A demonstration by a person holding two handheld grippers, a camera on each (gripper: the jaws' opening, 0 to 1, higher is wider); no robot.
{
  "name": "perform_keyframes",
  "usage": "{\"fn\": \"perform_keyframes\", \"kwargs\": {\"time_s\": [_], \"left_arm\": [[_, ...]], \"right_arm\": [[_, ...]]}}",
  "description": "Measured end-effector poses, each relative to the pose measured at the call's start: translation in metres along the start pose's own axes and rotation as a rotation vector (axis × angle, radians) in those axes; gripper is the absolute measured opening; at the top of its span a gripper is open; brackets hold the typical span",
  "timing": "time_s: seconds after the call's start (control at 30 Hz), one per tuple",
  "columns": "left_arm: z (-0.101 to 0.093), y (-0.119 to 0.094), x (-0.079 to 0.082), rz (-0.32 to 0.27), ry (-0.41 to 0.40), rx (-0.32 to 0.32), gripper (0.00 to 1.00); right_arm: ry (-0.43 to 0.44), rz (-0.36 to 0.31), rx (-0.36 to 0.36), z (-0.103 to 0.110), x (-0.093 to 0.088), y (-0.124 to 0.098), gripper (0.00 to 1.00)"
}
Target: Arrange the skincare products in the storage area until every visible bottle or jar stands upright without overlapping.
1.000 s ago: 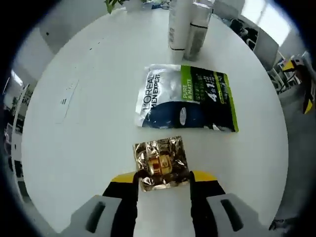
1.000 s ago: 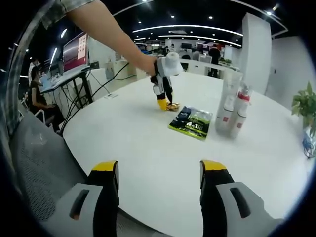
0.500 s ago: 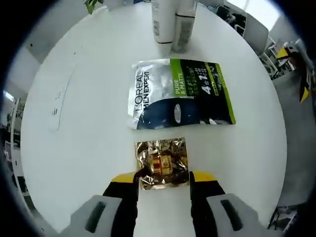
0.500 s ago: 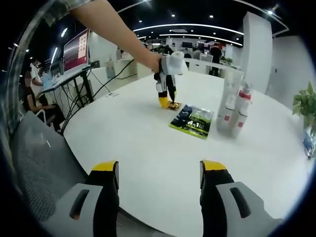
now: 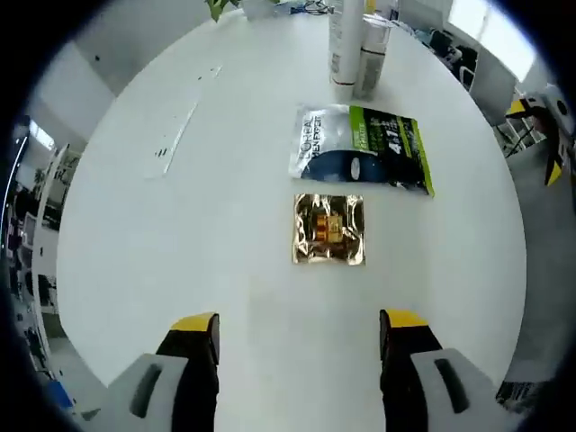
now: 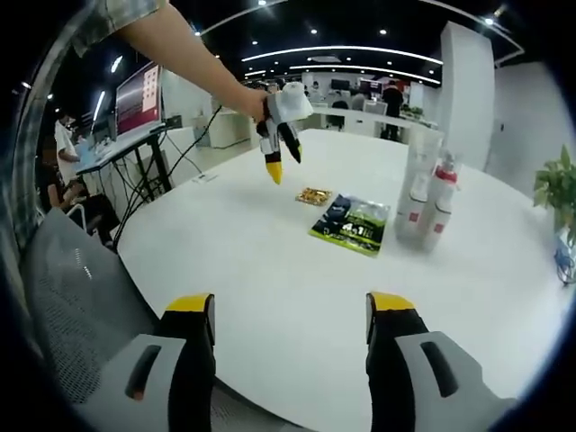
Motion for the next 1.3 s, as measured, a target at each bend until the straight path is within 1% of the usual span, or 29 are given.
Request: {"fn": "perform_keyframes", "kwargs": {"time_s": [0.03,0.1,0.13,0.17,0.2,0.23,0.27,0.33,0.37,0.4,0.47,0.57,0.63,0.7,0.73,0.77,0.83,0.9,0.93,1.1,1.17,1.23,1.3], "left_arm": [[0.002,-0.003,-0.018,0.027,-0.007,0.005,0.8],[0.003,-0.007,-0.044,0.061,-0.024,0.01,0.86],[0.001,-0.009,-0.062,0.099,-0.023,-0.003,0.88],[-0.002,-0.012,-0.084,0.142,-0.043,-0.022,0.91],[-0.005,-0.014,-0.097,0.165,-0.05,-0.033,0.93],[-0.007,-0.016,-0.114,0.19,-0.035,-0.041,0.95],[-0.008,-0.019,-0.128,0.224,-0.012,-0.043,0.97],[-0.01,-0.025,-0.157,0.293,0.026,-0.046,0.97],[-0.012,-0.026,-0.167,0.31,0.041,-0.05,0.97],[-0.013,-0.027,-0.179,0.316,0.046,-0.051,0.98],[-0.012,-0.029,-0.193,0.319,0.039,-0.037,1.0],[-0.013,-0.031,-0.207,0.32,0.054,-0.036,1.0],[-0.017,-0.032,-0.214,0.32,0.063,-0.051,1.0],[-0.019,-0.03,-0.218,0.307,0.066,-0.057,1.0],[-0.019,-0.03,-0.22,0.306,0.072,-0.057,1.0],[-0.013,-0.026,-0.225,0.306,0.072,-0.058,1.0],[-0.012,-0.024,-0.231,0.316,0.044,-0.056,1.0],[-0.013,-0.023,-0.229,0.293,0.051,-0.054,1.0],[-0.013,-0.021,-0.23,0.291,0.05,-0.057,1.0],[-0.01,-0.014,-0.238,0.299,0.091,-0.062,1.0],[-0.012,-0.012,-0.238,0.288,0.096,-0.075,1.0],[-0.014,-0.008,-0.24,0.285,0.124,-0.087,1.0],[-0.015,-0.007,-0.244,0.295,0.13,-0.094,1.0]], "right_arm": [[0.002,-0.002,-0.002,0.0,0.0,0.0,0.67],[0.003,-0.007,-0.005,-0.001,0.001,0.0,0.67],[0.005,-0.01,-0.005,-0.001,0.001,0.0,0.67],[0.007,-0.01,-0.005,-0.001,0.001,-0.001,0.67],[0.006,-0.01,-0.006,-0.001,0.002,-0.001,0.67],[0.005,-0.011,-0.007,-0.001,0.002,-0.001,0.67],[0.005,-0.011,-0.004,-0.001,0.002,-0.001,0.67],[0.002,-0.006,-0.002,0.0,0.001,0.0,0.67],[-0.001,-0.005,-0.001,0.0,0.001,0.0,0.67],[-0.003,-0.007,0.002,0.001,0.001,0.0,0.67],[-0.012,-0.008,0.004,0.001,0.002,0.001,0.67],[-0.011,-0.005,0.002,0.0,0.001,0.0,0.67],[-0.018,-0.003,0.001,0.0,0.001,0.001,0.67],[-0.027,-0.001,0.004,0.001,0.001,0.001,0.67],[-0.027,0.001,0.004,0.001,0.0,0.002,0.67],[-0.025,0.003,0.003,0.001,0.0,0.002,0.67],[-0.024,0.011,0.005,0.001,-0.002,0.002,0.67],[-0.029,0.016,0.004,0.001,-0.002,0.001,0.67],[-0.029,0.017,0.003,0.001,-0.002,0.001,0.67],[-0.033,0.03,0.004,0.001,-0.005,0.001,0.67],[-0.032,0.034,0.004,0.001,-0.006,0.001,0.67],[-0.033,0.041,0.003,0.001,-0.007,0.001,0.67],[-0.031,0.044,0.003,0.001,-0.008,0.001,0.67]]}}
Point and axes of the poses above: the point that each gripper's makers call its tool centre point, and the gripper's own axes: y roughly forward along the fingers, z roughly to its left, x roughly out of its top, the point moved 1 cm from there along -y, roughly backward along the fingers
